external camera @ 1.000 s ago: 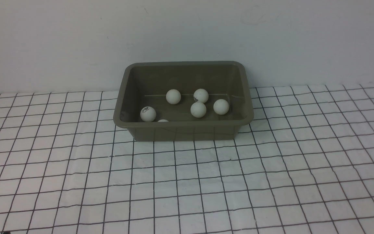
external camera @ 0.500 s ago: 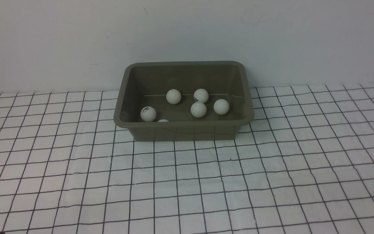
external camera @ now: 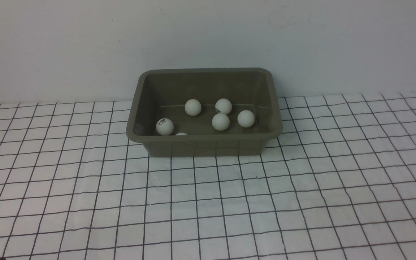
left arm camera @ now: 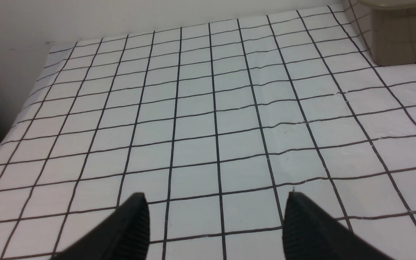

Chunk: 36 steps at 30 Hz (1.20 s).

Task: Put the table tennis balls into the box on the white checkered tablecloth.

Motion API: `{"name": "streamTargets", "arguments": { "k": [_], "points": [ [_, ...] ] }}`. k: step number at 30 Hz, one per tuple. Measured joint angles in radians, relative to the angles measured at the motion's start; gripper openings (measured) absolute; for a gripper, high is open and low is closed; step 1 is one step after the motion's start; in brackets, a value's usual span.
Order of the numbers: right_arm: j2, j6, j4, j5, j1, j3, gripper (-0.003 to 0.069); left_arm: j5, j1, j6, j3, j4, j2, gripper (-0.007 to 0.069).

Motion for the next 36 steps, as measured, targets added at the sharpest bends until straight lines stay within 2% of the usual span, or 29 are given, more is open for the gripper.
{"name": "streamTargets", "arguments": {
  "k": [10,12,15,20,23,36],
  "points": [
    [0.000,-0.001,0.008,0.000,0.000,0.000,0.0335,0.000,0.000,0.000,0.000,0.000,0.000,0.0447],
    [0.000,0.032,0.008,-0.001,0.000,0.000,0.0335,0.000,0.000,0.000,0.000,0.000,0.000,0.0447],
    [0.000,0.184,-0.043,-0.021,0.000,0.000,0.0335,0.000,0.000,0.000,0.000,0.000,0.000,0.0447],
    [0.000,0.495,-0.202,-0.094,0.000,0.052,0.0335,0.000,0.000,0.000,0.000,0.000,0.000,0.0447],
    [0.000,0.590,-0.253,-0.123,0.000,0.095,0.0335,0.000,0.000,0.000,0.000,0.000,0.000,0.0447],
    [0.000,0.571,-0.304,-0.179,0.000,0.199,0.0335,0.000,0.000,0.000,0.000,0.000,0.000,0.0447]
  ]
}}
